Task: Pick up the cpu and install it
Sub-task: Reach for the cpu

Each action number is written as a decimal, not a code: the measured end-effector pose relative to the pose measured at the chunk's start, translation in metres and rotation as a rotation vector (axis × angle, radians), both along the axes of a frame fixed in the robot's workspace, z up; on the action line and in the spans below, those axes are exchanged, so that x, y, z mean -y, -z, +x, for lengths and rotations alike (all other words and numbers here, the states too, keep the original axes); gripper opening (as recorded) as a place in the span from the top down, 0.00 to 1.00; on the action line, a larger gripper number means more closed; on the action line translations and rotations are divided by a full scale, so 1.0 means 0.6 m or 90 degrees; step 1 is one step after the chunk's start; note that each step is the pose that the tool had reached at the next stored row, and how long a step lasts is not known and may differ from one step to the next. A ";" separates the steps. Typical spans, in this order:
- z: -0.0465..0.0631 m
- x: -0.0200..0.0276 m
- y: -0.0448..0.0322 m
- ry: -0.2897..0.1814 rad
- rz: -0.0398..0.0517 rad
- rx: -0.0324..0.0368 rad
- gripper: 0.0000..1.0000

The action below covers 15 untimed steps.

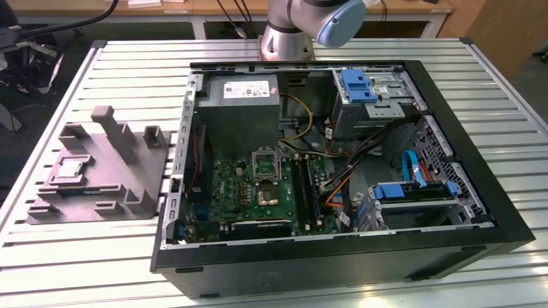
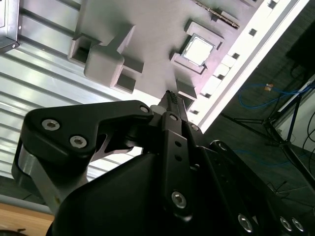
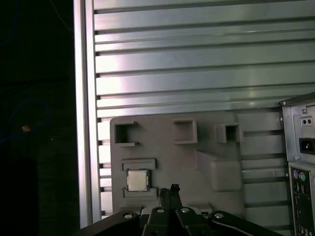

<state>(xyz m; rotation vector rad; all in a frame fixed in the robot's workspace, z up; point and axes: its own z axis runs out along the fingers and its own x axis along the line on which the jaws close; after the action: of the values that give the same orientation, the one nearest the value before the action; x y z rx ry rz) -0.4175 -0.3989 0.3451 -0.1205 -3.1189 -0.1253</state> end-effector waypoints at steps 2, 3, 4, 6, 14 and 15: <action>-0.002 0.0000 0.000 0.000 0.0000 0.0000 0.89; -0.003 0.0000 0.000 0.000 0.0000 0.0000 0.89; -0.004 0.0000 0.000 0.000 0.0000 0.0000 0.89; -0.005 0.0000 0.000 0.000 0.0000 0.0000 0.89; -0.013 0.0000 0.000 0.000 0.0000 0.0000 0.89; -0.014 0.0001 0.000 0.000 0.0000 0.0000 0.89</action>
<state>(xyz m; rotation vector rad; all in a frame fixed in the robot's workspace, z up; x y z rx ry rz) -0.4258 -0.3990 0.3451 -0.1204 -3.1189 -0.1253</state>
